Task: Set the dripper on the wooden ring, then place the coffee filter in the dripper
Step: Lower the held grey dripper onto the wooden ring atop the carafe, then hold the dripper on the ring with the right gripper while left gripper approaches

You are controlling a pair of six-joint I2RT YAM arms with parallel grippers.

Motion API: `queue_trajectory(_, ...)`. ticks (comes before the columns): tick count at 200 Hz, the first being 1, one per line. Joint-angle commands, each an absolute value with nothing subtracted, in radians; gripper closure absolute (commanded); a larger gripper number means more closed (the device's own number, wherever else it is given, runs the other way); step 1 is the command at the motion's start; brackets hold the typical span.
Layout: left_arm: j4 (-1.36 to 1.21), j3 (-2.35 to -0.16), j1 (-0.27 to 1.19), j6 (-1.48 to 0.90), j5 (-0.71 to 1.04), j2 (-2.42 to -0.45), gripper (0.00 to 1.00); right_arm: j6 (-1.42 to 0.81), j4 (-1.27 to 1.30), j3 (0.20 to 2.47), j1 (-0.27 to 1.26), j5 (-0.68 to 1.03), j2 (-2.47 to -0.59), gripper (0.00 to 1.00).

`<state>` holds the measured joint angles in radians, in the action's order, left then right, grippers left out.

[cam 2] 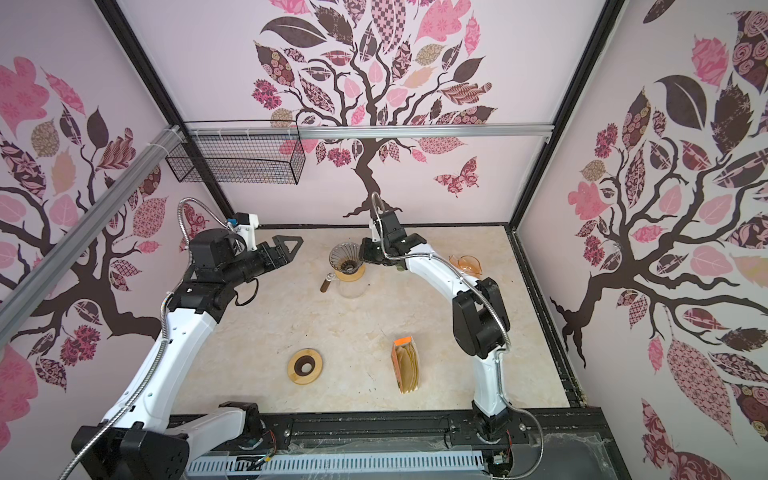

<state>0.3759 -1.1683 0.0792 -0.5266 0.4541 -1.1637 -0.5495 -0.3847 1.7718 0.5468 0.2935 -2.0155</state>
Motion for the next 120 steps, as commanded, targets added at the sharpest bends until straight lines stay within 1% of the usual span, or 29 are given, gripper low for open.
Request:
queue_trajectory(1,0.37,-1.154,0.076,-0.522,0.461,-1.184,0.03,-0.54,-0.384,1.832,0.549,0.319,-2.043,1.0)
queue_trajectory(40,0.386,-1.169,0.086,-0.523,0.466,-1.231,0.06,-0.529,-0.402,1.847,0.55,0.324,-2.046,1.0)
queue_trajectory(53,0.409,-1.19,0.099,-0.515,0.457,-1.255,0.09,-0.519,-0.428,1.866,0.549,0.314,-2.054,1.0)
queue_trajectory(94,0.499,-1.267,0.176,-0.513,0.409,-1.35,0.19,-0.502,-0.469,1.891,0.549,0.297,-2.061,1.0)
queue_trajectory(120,0.565,-1.346,0.196,-0.526,0.388,-1.427,0.31,-0.493,-0.49,1.904,0.55,0.298,-2.068,1.0)
